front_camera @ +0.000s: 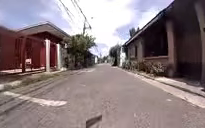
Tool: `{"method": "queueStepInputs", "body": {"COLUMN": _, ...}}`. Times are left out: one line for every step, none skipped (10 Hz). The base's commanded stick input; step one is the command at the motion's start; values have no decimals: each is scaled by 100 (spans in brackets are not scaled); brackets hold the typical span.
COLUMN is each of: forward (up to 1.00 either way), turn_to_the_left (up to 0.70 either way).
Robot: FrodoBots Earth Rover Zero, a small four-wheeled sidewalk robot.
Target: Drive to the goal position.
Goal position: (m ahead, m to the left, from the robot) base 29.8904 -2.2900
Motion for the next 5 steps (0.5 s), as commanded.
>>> {"method": "queueStepInputs", "body": {"forward": 70, "turn_to_the_left": 0}}
{"method": "queueStepInputs", "body": {"forward": 70, "turn_to_the_left": 0}}
{"method": "queueStepInputs", "body": {"forward": 70, "turn_to_the_left": 0}}
{"method": "queueStepInputs", "body": {"forward": 70, "turn_to_the_left": 0}}
{"method": "queueStepInputs", "body": {"forward": 70, "turn_to_the_left": 0}}
